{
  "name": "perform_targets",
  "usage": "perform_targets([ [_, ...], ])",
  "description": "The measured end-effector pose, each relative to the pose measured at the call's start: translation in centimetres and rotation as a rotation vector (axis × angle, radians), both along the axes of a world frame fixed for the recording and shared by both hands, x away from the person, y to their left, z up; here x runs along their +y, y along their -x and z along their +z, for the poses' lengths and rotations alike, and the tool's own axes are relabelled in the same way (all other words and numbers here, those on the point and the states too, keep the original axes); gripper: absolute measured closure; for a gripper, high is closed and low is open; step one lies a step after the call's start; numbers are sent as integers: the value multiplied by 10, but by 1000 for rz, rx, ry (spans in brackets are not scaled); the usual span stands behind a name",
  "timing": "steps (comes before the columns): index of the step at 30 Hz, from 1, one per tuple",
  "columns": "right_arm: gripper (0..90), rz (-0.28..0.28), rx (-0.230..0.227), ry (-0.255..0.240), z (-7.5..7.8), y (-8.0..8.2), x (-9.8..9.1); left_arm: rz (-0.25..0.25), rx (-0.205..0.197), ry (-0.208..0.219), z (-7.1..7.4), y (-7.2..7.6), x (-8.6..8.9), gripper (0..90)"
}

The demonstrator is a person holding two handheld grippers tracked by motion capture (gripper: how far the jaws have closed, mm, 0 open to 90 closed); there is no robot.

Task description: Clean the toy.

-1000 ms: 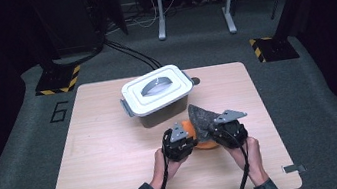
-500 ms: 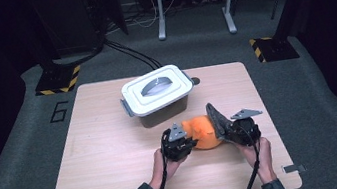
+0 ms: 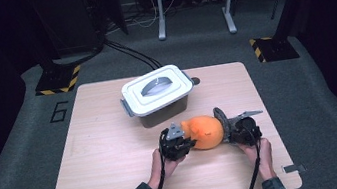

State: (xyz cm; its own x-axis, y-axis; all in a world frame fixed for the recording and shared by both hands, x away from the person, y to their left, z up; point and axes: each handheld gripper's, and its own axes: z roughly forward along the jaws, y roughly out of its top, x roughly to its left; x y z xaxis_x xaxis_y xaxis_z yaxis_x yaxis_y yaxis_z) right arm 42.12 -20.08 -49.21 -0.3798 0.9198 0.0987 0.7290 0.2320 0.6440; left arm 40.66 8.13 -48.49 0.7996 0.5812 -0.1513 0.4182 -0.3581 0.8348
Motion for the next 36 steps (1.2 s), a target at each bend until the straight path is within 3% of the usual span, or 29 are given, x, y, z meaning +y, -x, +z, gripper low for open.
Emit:
perform_targets([
  [2, 769, 1, -5, 1, 1, 1, -1, -5, 2, -2, 0, -1, 1, 822],
  [8, 769, -4, -99, -4, 33, 20, -6, -5, 8, 10, 1, -2, 3, 821],
  [9, 768, 22, -144, -12, 47, 28, -3, -5, -2, 4, 1, -1, 2, 821],
  [12, 767, 78, -188, -20, 63, 37, 9, -5, -7, 3, 2, 0, 0, 821],
  [14, 766, 102, -194, -24, 68, 39, 16, -7, -11, 3, 3, 0, -1, 821],
  [16, 764, 174, -223, 2, 79, 46, 40, -8, -12, -1, 3, 0, -2, 821],
  [20, 762, 234, -240, 40, 84, 48, 61, -15, -23, -12, 4, 0, -2, 820],
  [21, 762, 252, -235, 93, 82, 46, 73, -12, -19, -4, 4, 0, -2, 821],
  [23, 762, 240, -217, 112, 77, 43, 79, -12, -21, -13, 4, -1, -1, 821],
  [28, 765, 205, -207, 83, 70, 39, 71, -7, -9, -3, 3, -2, -1, 821],
  [32, 764, 149, -182, 74, 60, 33, 46, -7, -9, -1, 2, -1, -2, 820],
  [36, 764, 116, -162, 59, 52, 29, 36, -10, -14, -6, 2, -1, -2, 821],
])
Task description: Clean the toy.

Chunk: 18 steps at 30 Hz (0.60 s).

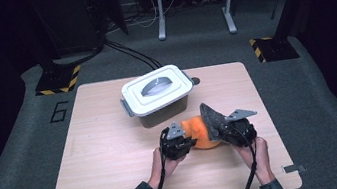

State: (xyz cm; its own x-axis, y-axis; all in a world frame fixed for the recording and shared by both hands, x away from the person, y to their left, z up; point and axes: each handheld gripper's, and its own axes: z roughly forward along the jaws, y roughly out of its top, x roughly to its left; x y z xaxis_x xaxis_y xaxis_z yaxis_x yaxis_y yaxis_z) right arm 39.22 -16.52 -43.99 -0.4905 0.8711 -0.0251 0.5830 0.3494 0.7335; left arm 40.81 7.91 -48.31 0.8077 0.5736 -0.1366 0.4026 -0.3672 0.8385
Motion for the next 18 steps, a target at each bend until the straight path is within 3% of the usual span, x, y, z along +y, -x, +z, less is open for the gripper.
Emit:
perform_targets([
  [2, 764, -38, 20, -21, -9, -4, -10, 1, -1, 3, 0, 0, -1, 820],
  [6, 764, -56, 46, -39, -18, -9, -19, -3, -2, 3, 0, 0, -1, 820],
  [8, 765, -75, 80, -36, -29, -16, -27, -5, -2, 1, 0, 0, 0, 820],
  [11, 765, -90, 98, -43, -36, -19, -30, -3, 1, 3, -1, 0, 0, 820],
  [14, 765, -112, 146, -45, -51, -25, -31, 0, 1, 6, -1, 0, 0, 820],
  [18, 765, -112, 155, -47, -55, -26, -31, 0, -2, 4, -1, 0, 0, 819],
])
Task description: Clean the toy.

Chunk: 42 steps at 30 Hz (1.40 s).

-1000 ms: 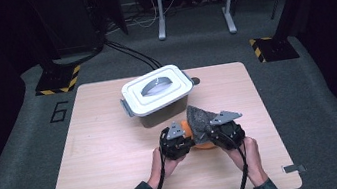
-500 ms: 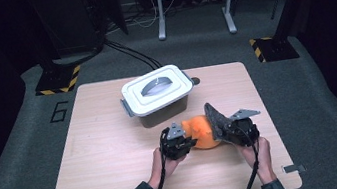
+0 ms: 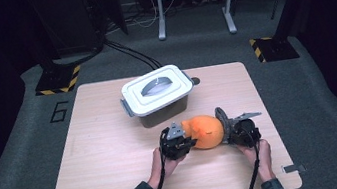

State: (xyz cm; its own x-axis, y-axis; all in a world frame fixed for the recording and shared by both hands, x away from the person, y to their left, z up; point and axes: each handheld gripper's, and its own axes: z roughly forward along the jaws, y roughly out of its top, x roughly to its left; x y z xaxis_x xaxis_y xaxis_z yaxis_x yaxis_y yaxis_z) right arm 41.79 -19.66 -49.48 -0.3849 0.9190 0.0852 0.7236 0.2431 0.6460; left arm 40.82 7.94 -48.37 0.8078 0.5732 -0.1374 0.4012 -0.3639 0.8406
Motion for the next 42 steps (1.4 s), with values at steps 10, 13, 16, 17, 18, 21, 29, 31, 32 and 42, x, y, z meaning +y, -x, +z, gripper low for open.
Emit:
perform_targets([
  [10, 764, 42, -182, -20, 62, 31, 0, -6, 3, 17, 0, -1, 2, 816],
  [13, 764, 94, -183, 5, 70, 32, 16, -7, 0, 22, 0, -1, 2, 809],
  [16, 765, 112, -165, 38, 62, 28, 32, -8, -2, 29, -1, -2, 4, 790],
  [17, 765, 110, -168, 56, 59, 26, 35, -12, -2, 27, -1, -2, 4, 778],
  [18, 766, 106, -168, 52, 57, 25, 36, -14, 1, 28, -1, -2, 5, 765],
  [21, 766, 113, -172, 28, 56, 23, 33, -12, -7, 29, -1, -2, 7, 720],
  [29, 766, 105, -166, 25, 57, 20, 32, 13, -80, -33, 3, 3, 5, 538],
  [31, 766, 101, -170, 21, 57, 19, 32, 25, -84, -47, 2, 3, 3, 472],
  [32, 766, 98, -171, 18, 57, 19, 32, 25, -84, -56, 0, 3, 3, 445],
  [42, 767, 93, -178, 20, 54, 20, 31, 44, -148, -139, -11, 5, -9, 509],
])
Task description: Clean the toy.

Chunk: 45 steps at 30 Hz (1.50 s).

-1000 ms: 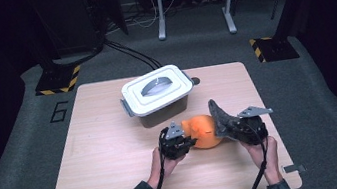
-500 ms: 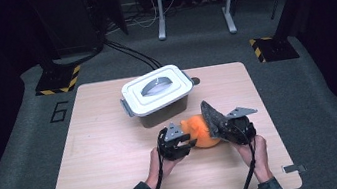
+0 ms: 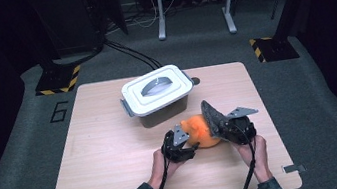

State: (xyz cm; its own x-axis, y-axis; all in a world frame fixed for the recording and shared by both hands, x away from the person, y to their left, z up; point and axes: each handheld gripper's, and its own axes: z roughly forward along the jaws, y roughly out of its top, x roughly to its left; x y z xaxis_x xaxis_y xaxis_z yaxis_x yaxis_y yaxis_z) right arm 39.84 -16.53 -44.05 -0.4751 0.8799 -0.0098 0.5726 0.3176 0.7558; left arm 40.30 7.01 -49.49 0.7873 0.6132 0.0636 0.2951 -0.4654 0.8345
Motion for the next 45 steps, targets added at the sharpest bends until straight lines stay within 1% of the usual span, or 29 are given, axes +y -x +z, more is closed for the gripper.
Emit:
perform_targets([
  [1, 767, 0, 0, 0, 0, 0, 0, 0, 0, 0, 0, 0, 0, 575],
  [2, 767, -2, -6, -8, 0, 0, -1, 8, -21, -26, 0, 1, -4, 647],
  [4, 768, 1, -8, 2, 1, 2, -2, 10, -19, -31, -1, 1, -5, 720],
  [6, 769, -1, -29, 8, 3, 5, -2, 4, -1, -13, 0, -2, -6, 767],
  [8, 770, -2, -34, 1, 6, 9, -3, -5, 35, 20, 1, -4, -3, 787],
  [10, 770, 6, -51, -5, 11, 14, -5, -10, 68, 57, 4, -6, 0, 801],
  [11, 770, 9, -60, -8, 15, 17, -4, -10, 81, 75, 5, -7, 1, 807],
  [13, 769, 26, -75, -11, 23, 23, -1, -13, 118, 114, 9, -7, 3, 816],
  [15, 769, 48, -99, -2, 30, 29, 5, -27, 133, 137, 13, -5, 4, 823],
  [16, 769, 61, -107, -1, 34, 33, 9, -40, 126, 131, 16, -2, 3, 823],
  [17, 769, 81, -112, 9, 36, 36, 15, -46, 135, 146, 17, -1, 2, 824],
  [19, 769, 99, -104, 35, 35, 36, 25, -60, 147, 150, 17, 2, 0, 823],
  [20, 769, 108, -95, 64, 32, 35, 30, -58, 142, 143, 17, 2, 0, 823],
  [21, 769, 97, -84, 84, 28, 33, 36, -51, 151, 135, 15, 1, 0, 823],
  [22, 770, 92, -89, 93, 25, 31, 40, -47, 163, 136, 14, -1, 2, 823],
  [23, 771, 94, -83, 98, 22, 29, 41, -40, 167, 137, 12, -3, 3, 824],
  [24, 771, 103, -86, 99, 20, 26, 41, -36, 173, 142, 11, -5, 4, 824],
  [25, 772, 98, -85, 88, 19, 24, 42, -36, 173, 142, 11, -5, 4, 824],
  [27, 772, 104, -76, 87, 18, 21, 41, -32, 179, 143, 10, -7, 5, 823],
  [28, 772, 94, -78, 81, 18, 21, 41, -33, 179, 141, 10, -7, 5, 823],
  [30, 772, 88, -69, 91, 18, 21, 39, -35, 180, 143, 10, -7, 4, 823],
  [31, 772, 93, -78, 99, 18, 20, 38, -34, 181, 144, 10, -8, 4, 822],
  [33, 771, 85, -67, 95, 17, 20, 34, -34, 180, 141, 9, -9, 5, 822],
  [35, 771, 72, -64, 98, 16, 19, 29, -32, 180, 143, 9, -9, 5, 822],
  [37, 770, 42, -54, 90, 14, 18, 22, -30, 187, 149, 9, -9, 4, 822],
  [38, 770, 44, -54, 91, 14, 17, 19, -30, 186, 150, 9, -9, 4, 822],
  [39, 770, 31, -45, 78, 12, 16, 15, -29, 188, 151, 9, -9, 4, 822],
  [42, 769, -2, -25, 64, 7, 14, 5, -32, 187, 153, 9, -9, 4, 822],
  [45, 769, -29, -6, 60, 0, 10, -6, -32, 186, 154, 9, -9, 4, 821],
])
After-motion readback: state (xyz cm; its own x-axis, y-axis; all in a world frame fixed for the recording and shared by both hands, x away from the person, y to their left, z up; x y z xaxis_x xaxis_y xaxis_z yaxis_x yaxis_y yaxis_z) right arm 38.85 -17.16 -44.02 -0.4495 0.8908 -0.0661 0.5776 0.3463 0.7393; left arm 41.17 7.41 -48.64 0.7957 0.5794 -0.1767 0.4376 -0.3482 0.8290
